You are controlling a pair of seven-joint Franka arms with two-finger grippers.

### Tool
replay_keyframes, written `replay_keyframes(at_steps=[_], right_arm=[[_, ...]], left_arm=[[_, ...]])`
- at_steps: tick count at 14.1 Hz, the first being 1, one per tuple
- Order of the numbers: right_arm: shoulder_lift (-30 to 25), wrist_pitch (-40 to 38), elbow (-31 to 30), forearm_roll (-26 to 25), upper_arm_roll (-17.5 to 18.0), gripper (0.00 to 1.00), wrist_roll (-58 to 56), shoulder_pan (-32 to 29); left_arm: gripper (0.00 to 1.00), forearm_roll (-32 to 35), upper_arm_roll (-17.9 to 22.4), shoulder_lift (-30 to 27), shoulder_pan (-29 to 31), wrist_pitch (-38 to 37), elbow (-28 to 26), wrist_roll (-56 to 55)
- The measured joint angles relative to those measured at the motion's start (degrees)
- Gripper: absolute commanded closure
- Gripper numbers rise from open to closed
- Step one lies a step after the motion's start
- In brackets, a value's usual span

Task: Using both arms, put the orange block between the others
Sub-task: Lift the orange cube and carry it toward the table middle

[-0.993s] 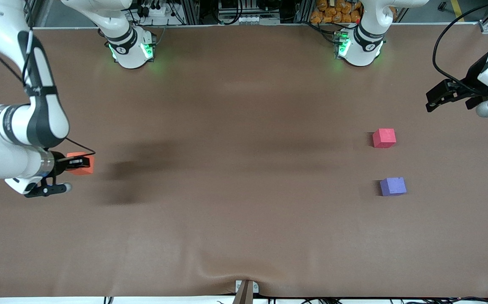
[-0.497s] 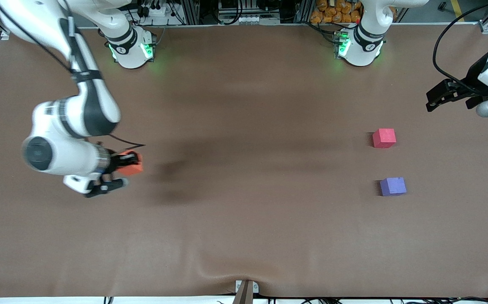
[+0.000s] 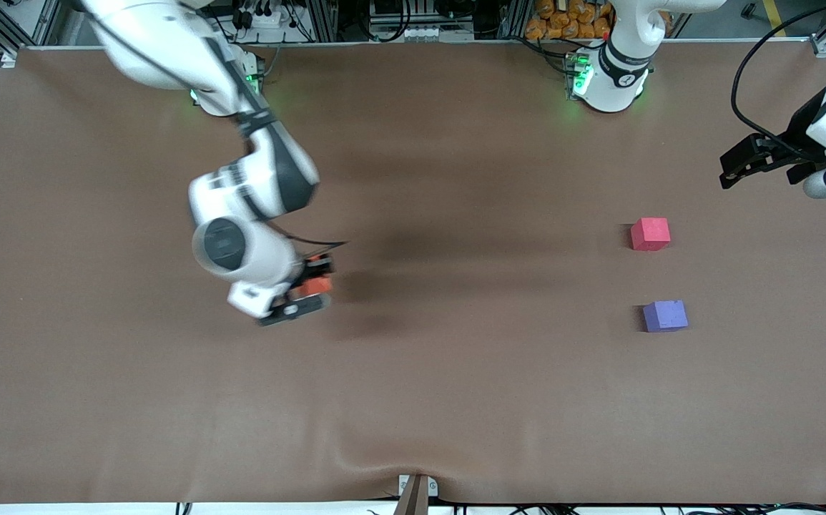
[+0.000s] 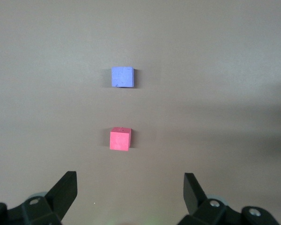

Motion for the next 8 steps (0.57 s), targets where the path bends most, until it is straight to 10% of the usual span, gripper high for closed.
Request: replay_keyframes(at_steps=[8], right_arm=[[8.67, 2.59, 6.28, 0.00, -0.11, 1.00, 16.98, 7.97]], left_arm=[[0.00, 0.00, 0.01, 0.30, 0.15, -0.14, -0.06, 0.00]])
